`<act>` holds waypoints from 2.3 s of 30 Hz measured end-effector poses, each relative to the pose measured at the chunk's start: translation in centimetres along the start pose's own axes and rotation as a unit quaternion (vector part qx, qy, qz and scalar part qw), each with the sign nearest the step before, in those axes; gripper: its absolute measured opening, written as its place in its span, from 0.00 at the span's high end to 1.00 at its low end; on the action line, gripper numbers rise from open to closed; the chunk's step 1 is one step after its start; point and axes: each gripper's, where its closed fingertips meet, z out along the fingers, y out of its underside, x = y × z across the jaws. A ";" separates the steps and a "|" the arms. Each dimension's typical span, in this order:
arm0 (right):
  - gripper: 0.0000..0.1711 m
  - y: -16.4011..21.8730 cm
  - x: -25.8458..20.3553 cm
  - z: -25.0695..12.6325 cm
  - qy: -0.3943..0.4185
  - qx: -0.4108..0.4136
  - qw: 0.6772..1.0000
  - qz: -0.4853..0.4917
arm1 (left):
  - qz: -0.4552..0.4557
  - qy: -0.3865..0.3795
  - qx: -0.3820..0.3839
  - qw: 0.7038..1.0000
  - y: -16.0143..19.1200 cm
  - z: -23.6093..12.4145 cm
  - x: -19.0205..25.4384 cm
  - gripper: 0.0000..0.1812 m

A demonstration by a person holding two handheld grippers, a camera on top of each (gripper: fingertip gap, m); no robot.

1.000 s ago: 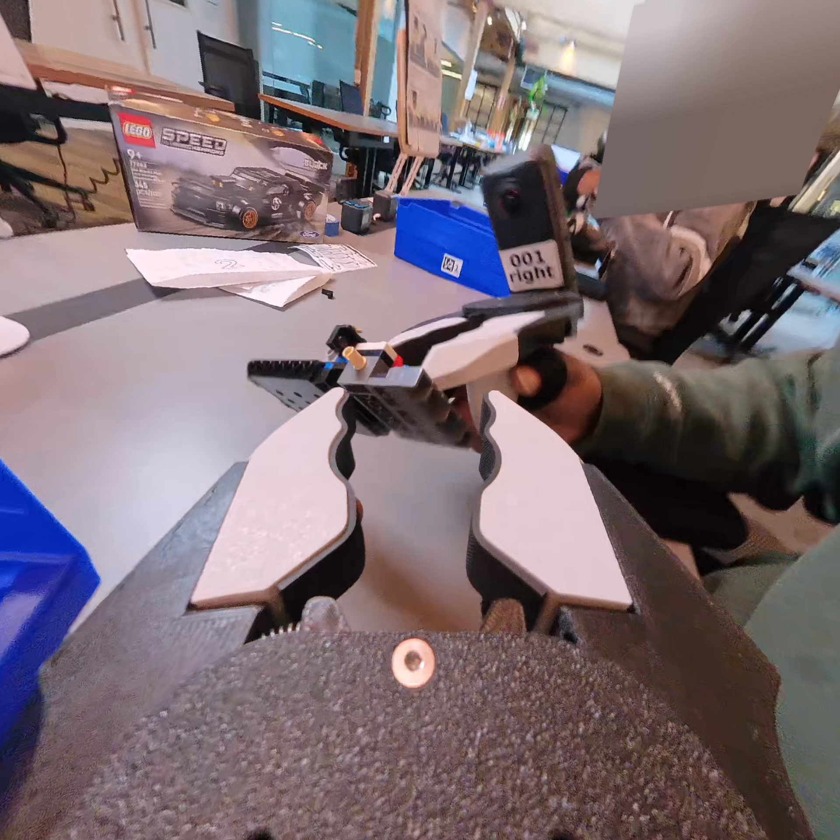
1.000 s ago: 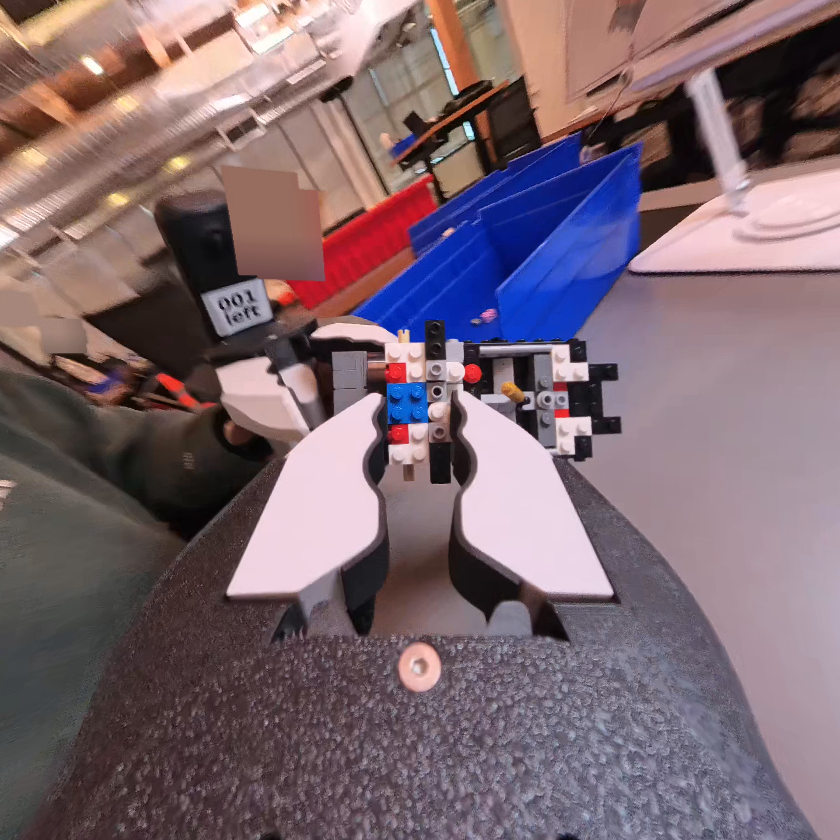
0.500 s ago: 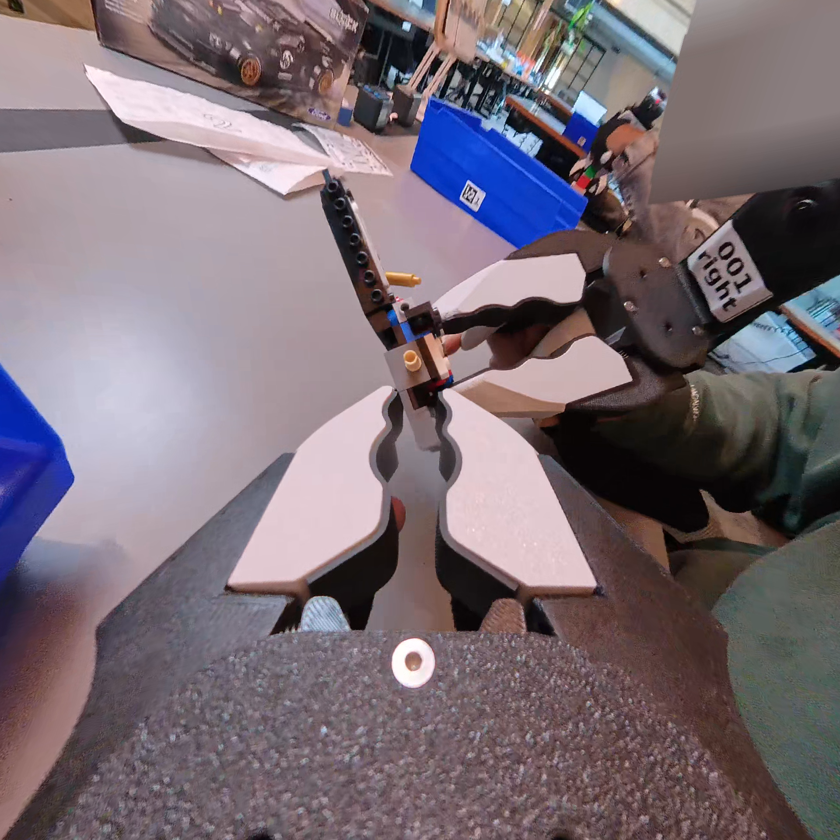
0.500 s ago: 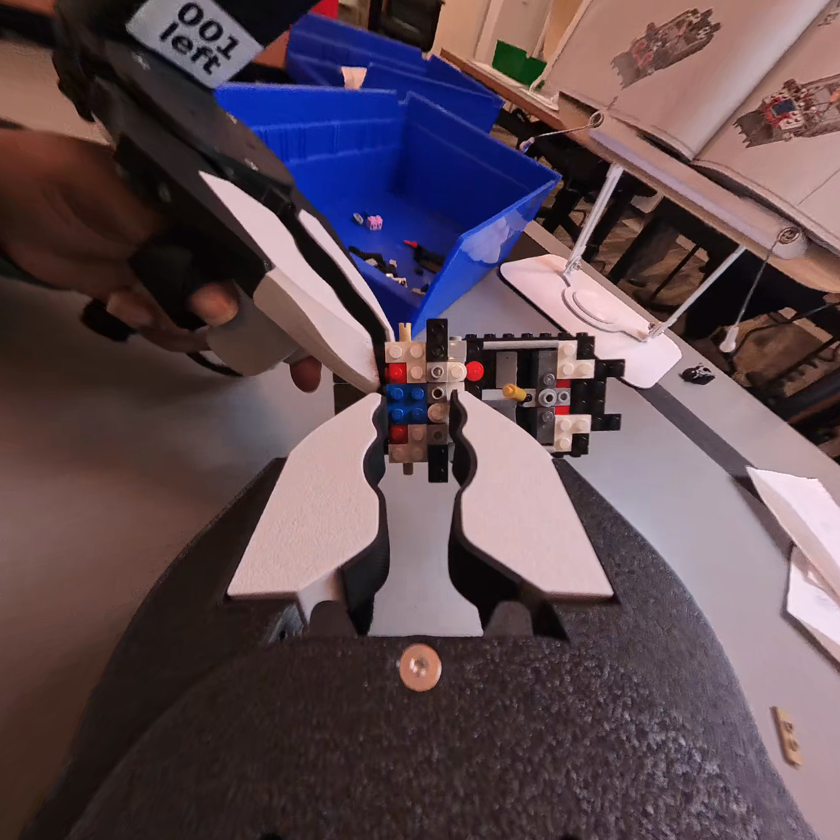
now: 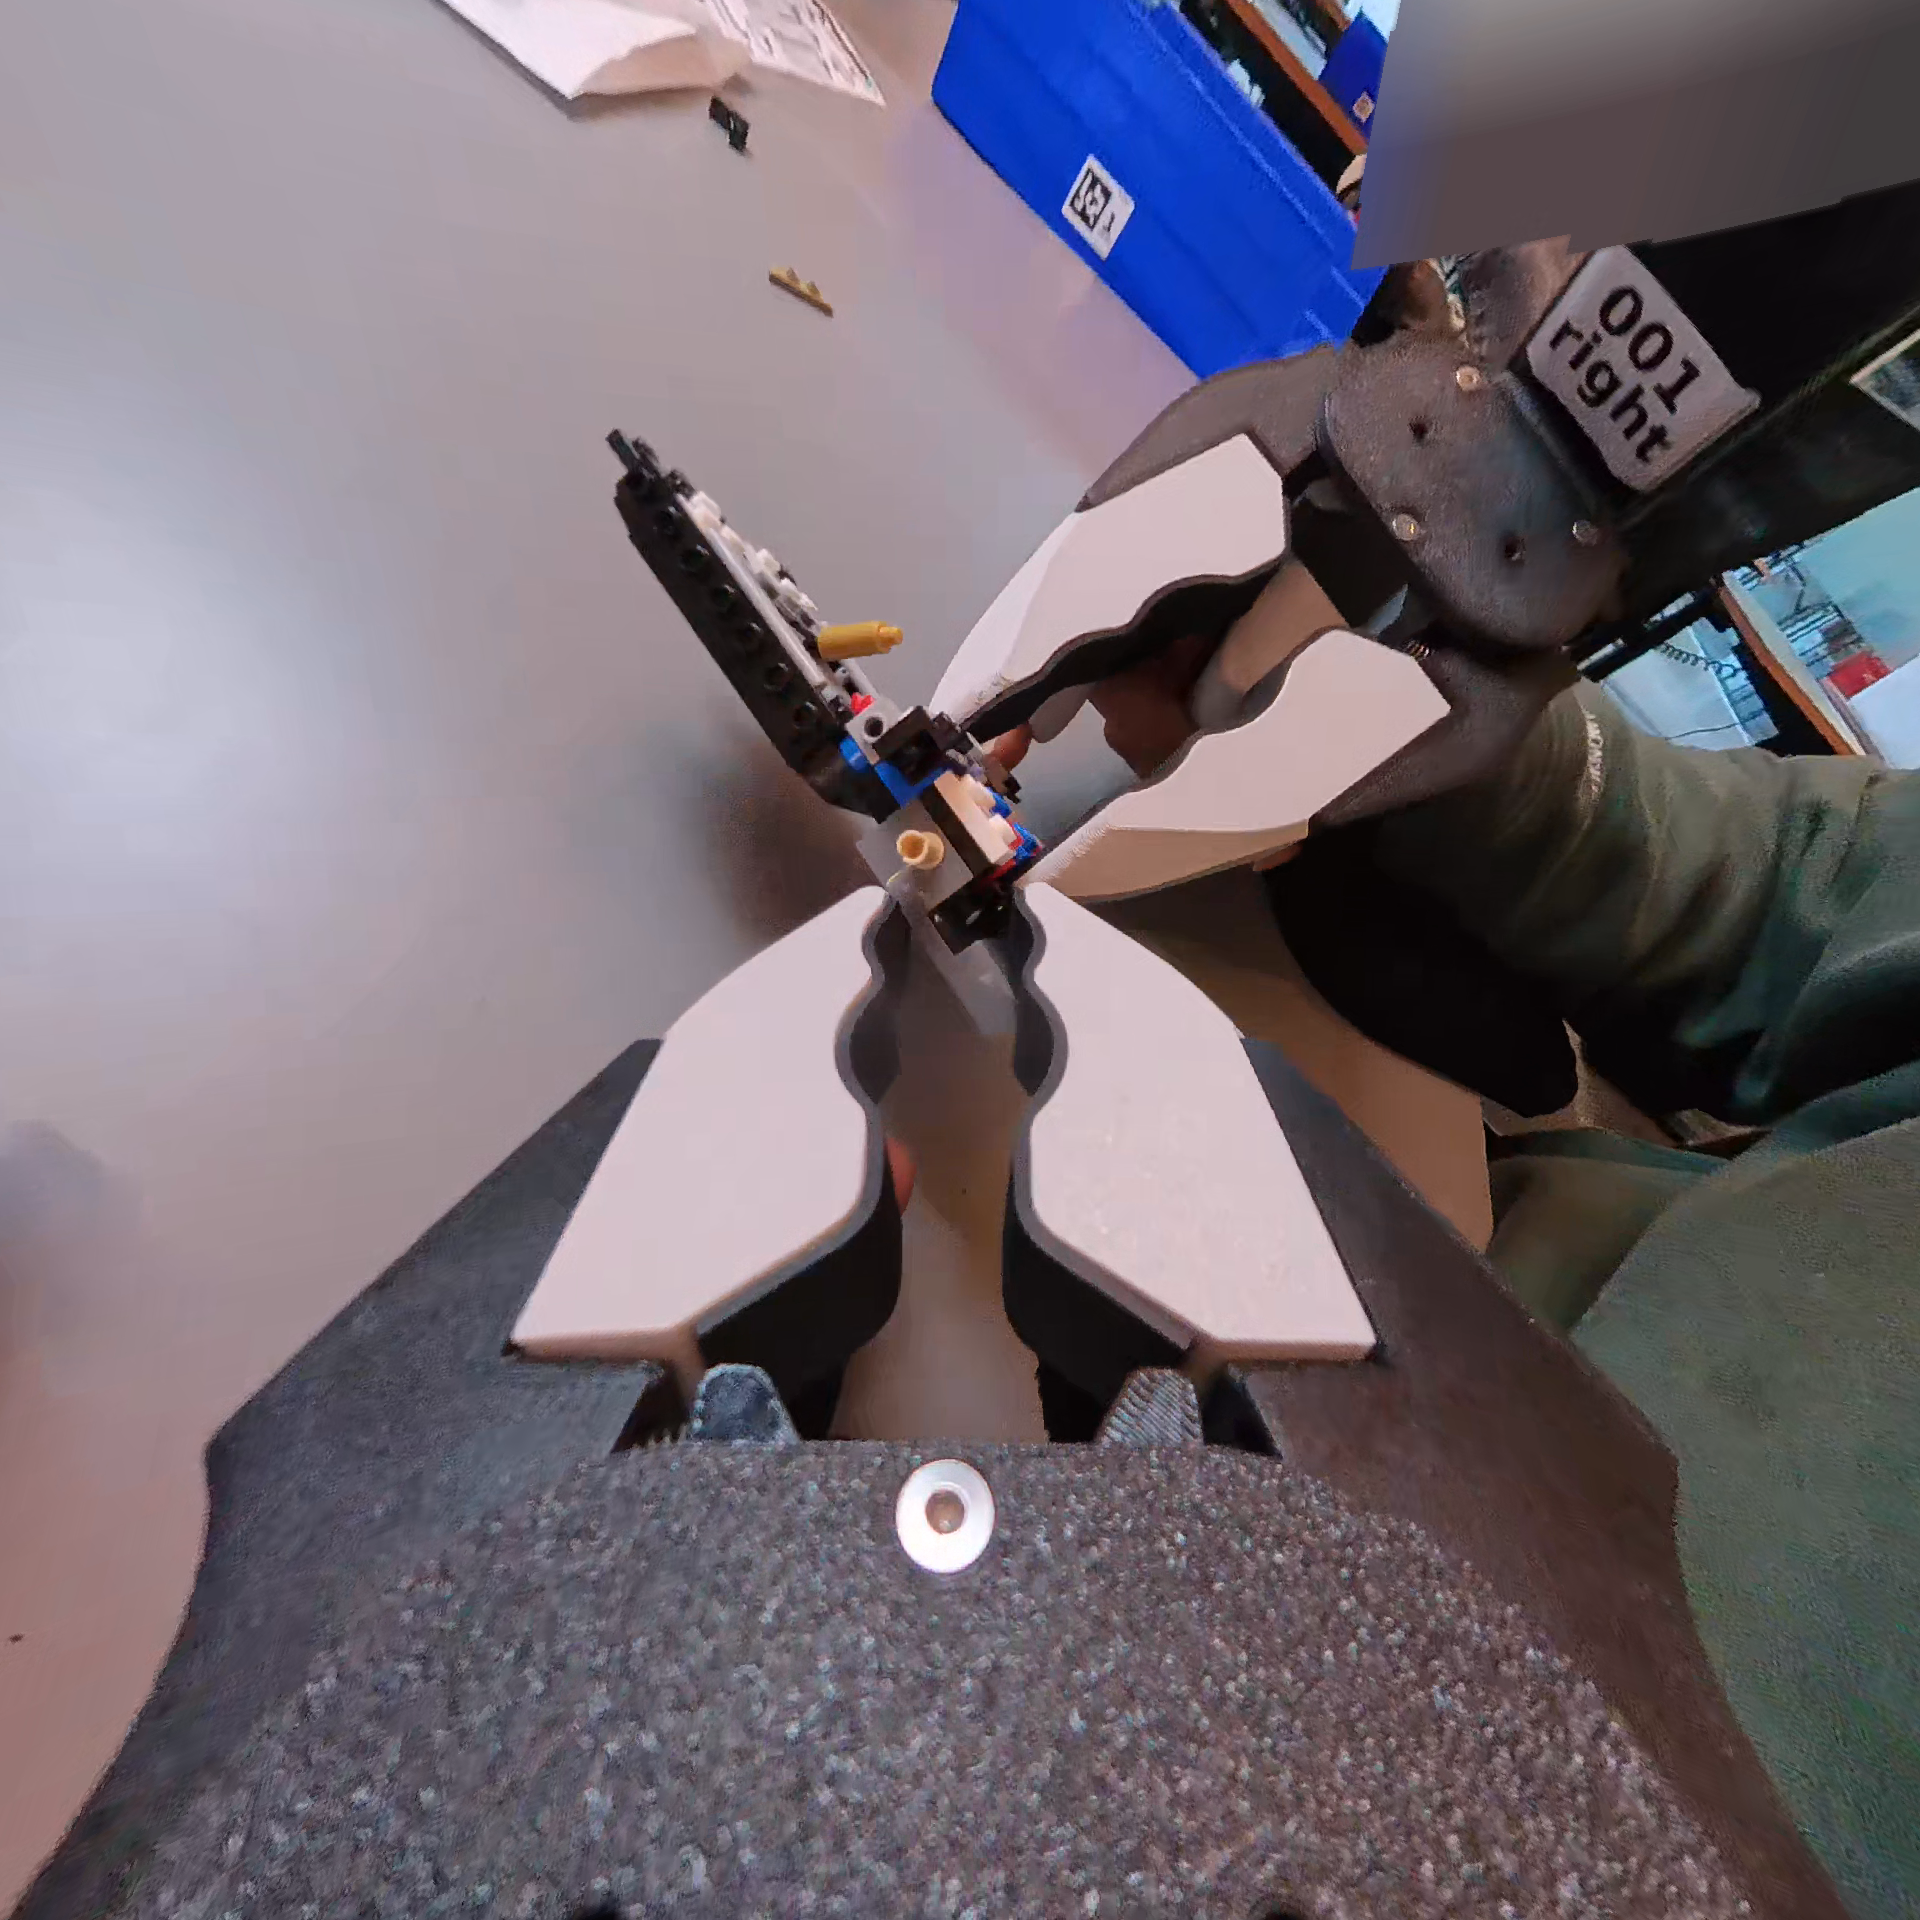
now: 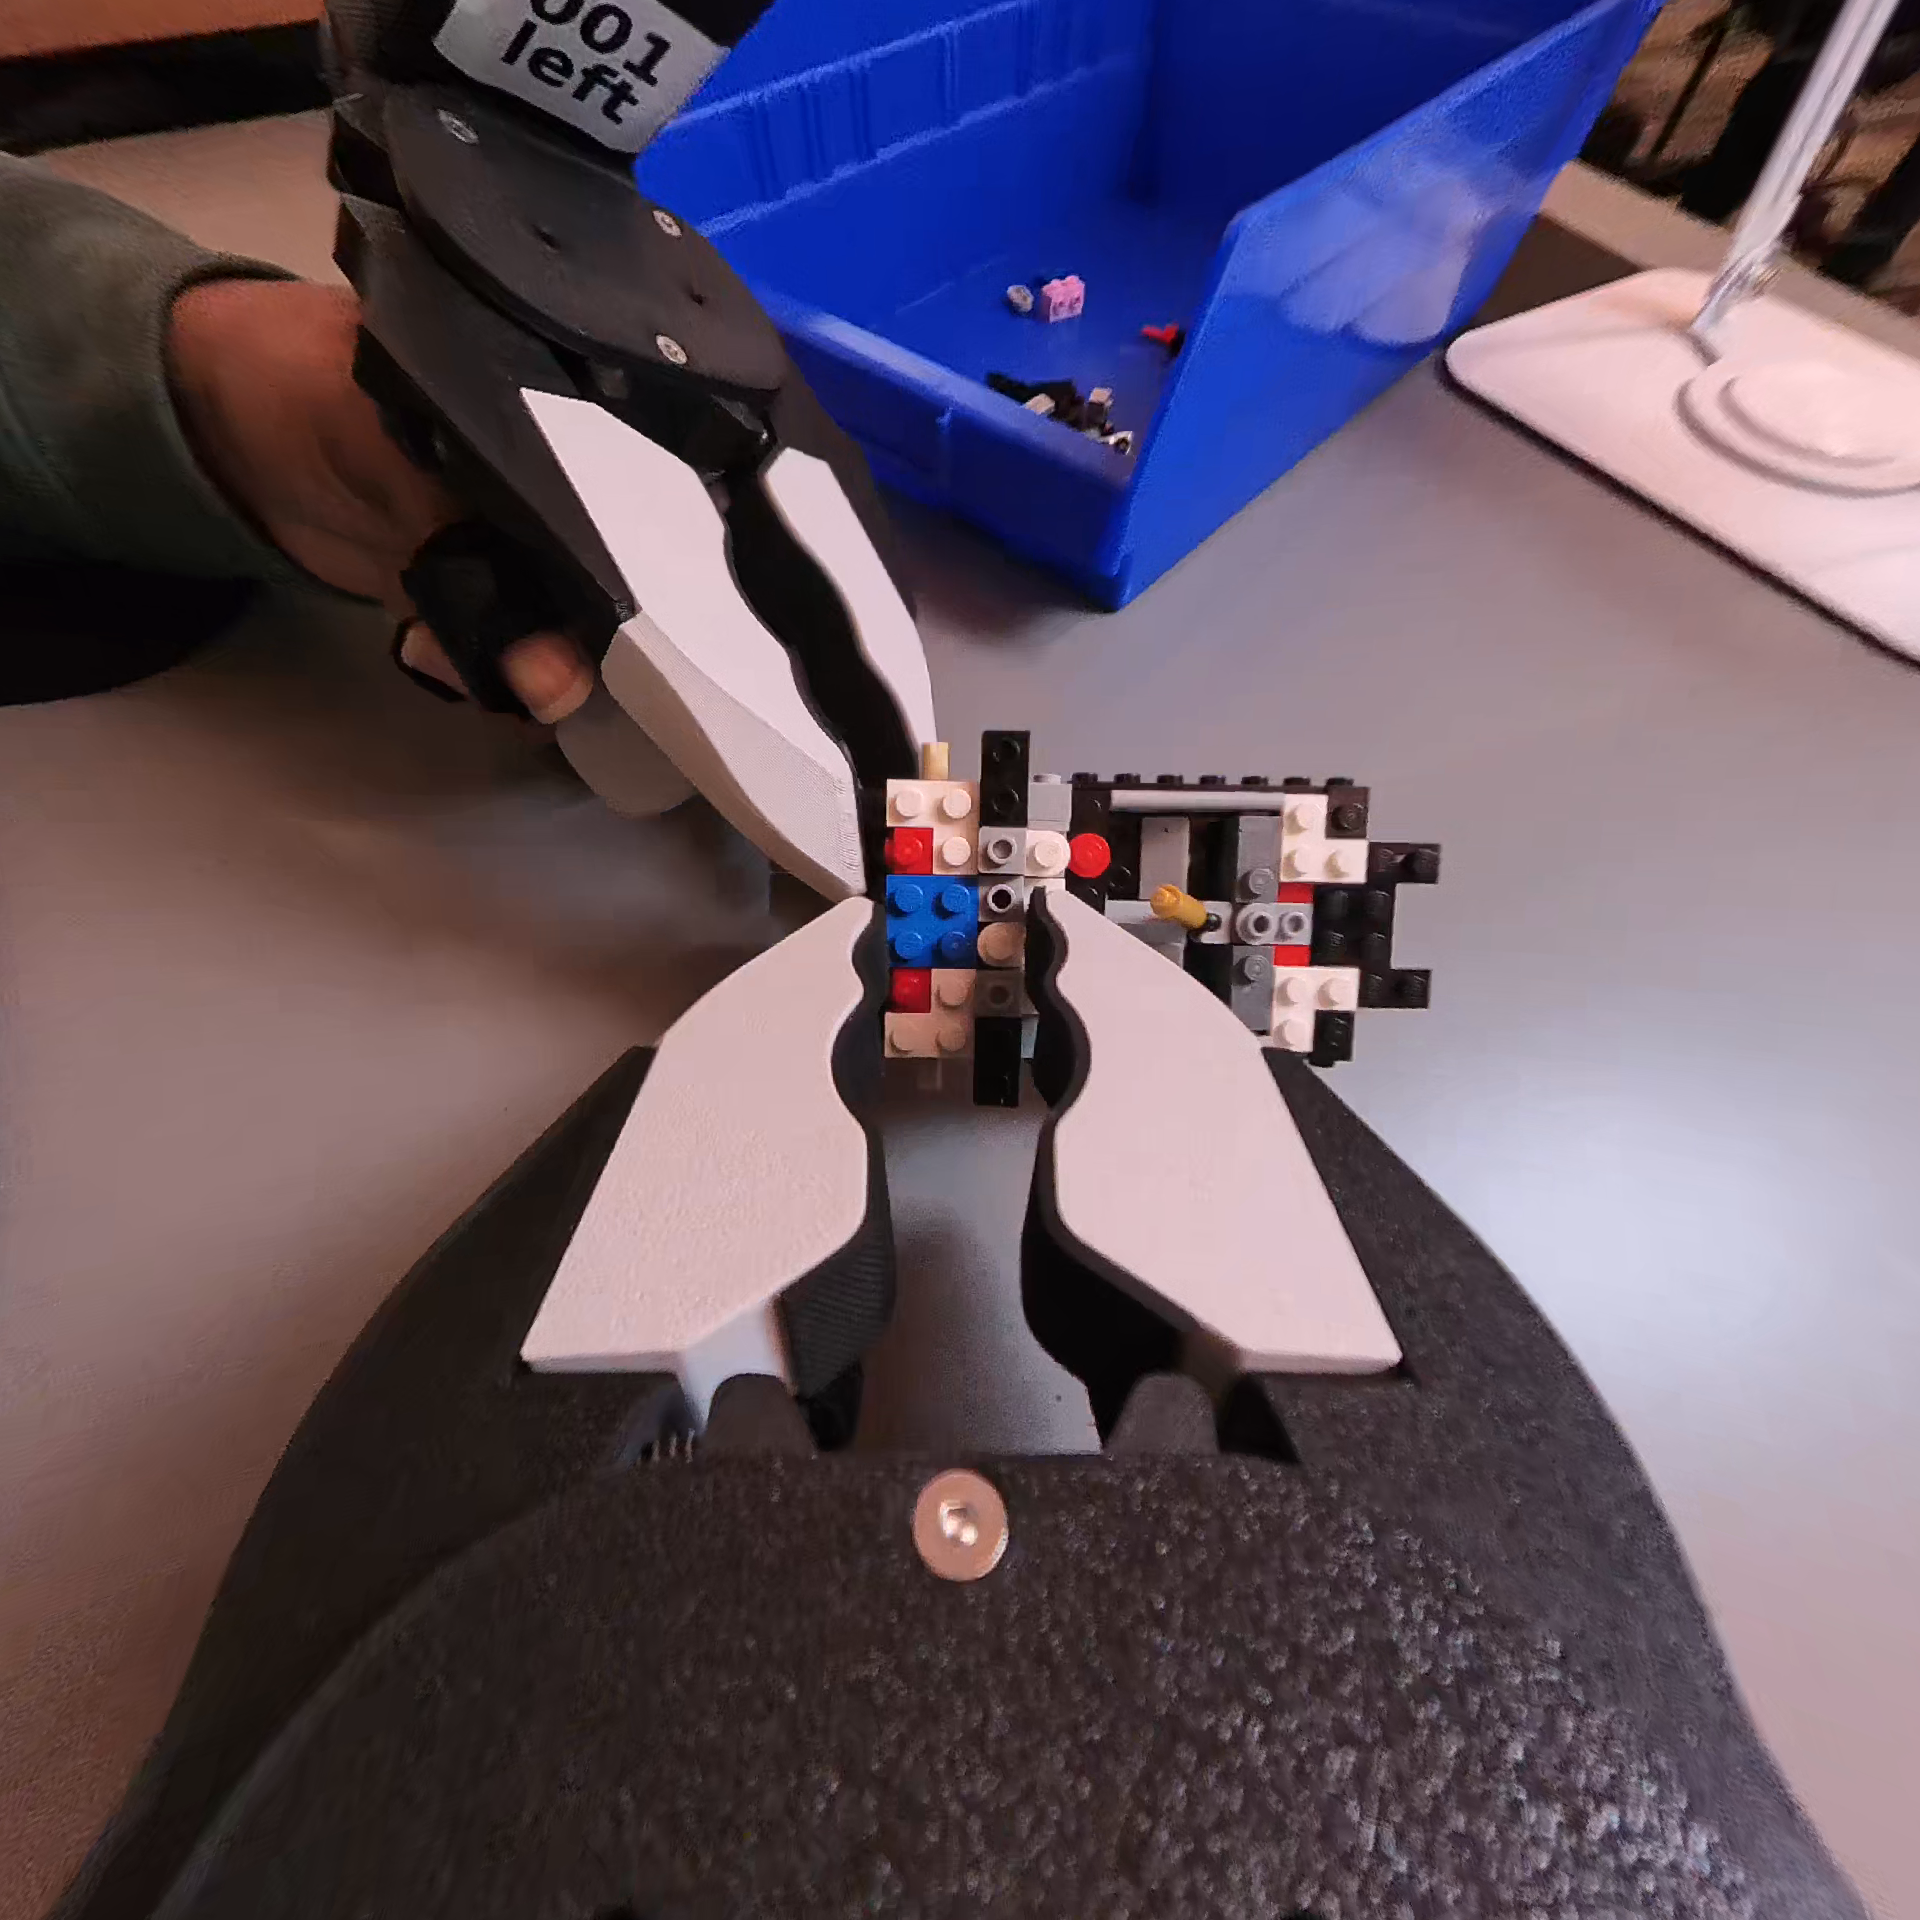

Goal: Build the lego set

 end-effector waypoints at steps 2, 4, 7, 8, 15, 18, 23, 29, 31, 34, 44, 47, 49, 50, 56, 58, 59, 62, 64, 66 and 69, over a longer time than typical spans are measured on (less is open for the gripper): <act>0.85 0.5 -0.1 0.2 -0.016 -0.004 1.000 0.018 | -0.013 0.004 -0.009 1.000 0.4 0.2 -0.1 0.90; 0.85 1.0 -0.3 0.3 -0.033 -0.013 0.999 0.034 | -0.024 0.009 -0.019 1.000 0.9 0.4 -0.2 0.89; 0.85 1.5 -0.5 0.5 -0.048 -0.024 0.998 0.042 | -0.041 0.015 -0.037 0.998 1.6 0.7 -0.3 0.89; 0.85 1.6 -0.6 0.5 -0.050 -0.027 0.997 0.044 | -0.043 0.016 -0.041 0.998 1.7 0.7 -0.3 0.89; 0.97 0.4 -0.8 -0.5 -0.115 0.016 0.985 0.125 | -0.051 -0.003 -0.052 0.997 2.0 0.6 -1.1 0.90; 0.97 1.1 -1.1 -0.1 -0.093 -0.009 0.993 0.071 | -0.036 -0.003 -0.050 0.998 1.8 0.6 -1.1 0.91; 0.96 0.2 -0.4 -1.0 -0.086 0.025 0.994 0.067 | -0.041 0.000 -0.049 0.998 1.8 0.7 -0.9 0.91; 0.96 -1.0 0.5 -2.1 -0.063 0.057 0.994 0.068 | -0.031 0.005 -0.050 0.998 1.7 1.0 -0.4 0.86; 0.96 -1.2 1.2 -2.6 -0.047 0.062 0.995 0.066 | -0.008 0.003 -0.067 0.998 1.9 1.0 0.0 0.79; 0.96 -1.2 1.2 -2.7 -0.044 0.061 0.995 0.067 | 0.059 -0.047 -0.085 0.993 1.5 0.0 -1.0 0.72; 0.96 -5.5 -3.1 -2.4 -0.205 0.151 0.949 0.187 | 0.398 -0.094 0.061 0.910 -3.5 -2.7 2.8 0.81; 0.96 -6.5 -3.6 -2.8 -0.263 0.181 0.914 0.251 | 0.482 -0.119 0.073 0.865 -3.5 -2.8 3.8 0.88; 0.96 -6.8 -3.6 -3.0 -0.285 0.186 0.899 0.274 | 0.492 -0.121 0.081 0.858 -3.6 -2.9 4.2 0.92; 0.96 -6.9 -3.5 -3.1 -0.288 0.190 0.896 0.280 | 0.487 -0.118 0.086 0.861 -3.7 -2.9 4.4 0.92; 0.99 -6.4 -2.1 -2.8 -0.250 0.195 0.901 0.297 | 0.490 -0.125 0.107 0.856 -4.4 -3.3 4.7 0.97; 0.99 -6.4 -2.0 -2.8 -0.238 0.195 0.907 0.287 | 0.476 -0.120 0.108 0.864 -4.4 -3.3 4.5 0.98; 0.99 -6.4 -2.0 -2.7 -0.233 0.193 0.910 0.283 | 0.467 -0.114 0.109 0.870 -4.4 -3.3 4.5 0.98; 1.00 -6.4 -1.6 -2.6 -0.206 0.197 0.922 0.262 | 0.443 -0.109 0.112 0.883 -4.7 -3.5 4.2 0.99; 0.98 -6.6 -1.3 -3.0 -0.193 0.209 0.926 0.248 | 0.420 -0.112 0.116 0.893 -5.1 -3.9 3.8 0.99; 0.96 -6.8 -0.7 -3.4 -0.180 0.218 0.928 0.244 | 0.413 -0.154 0.128 0.888 -6.4 -5.1 2.5 1.00; 0.97 -6.4 0.3 -3.7 -0.143 0.216 0.938 0.229 | 0.382 -0.269 0.134 0.874 -9.2 -8.6 -1.7 1.00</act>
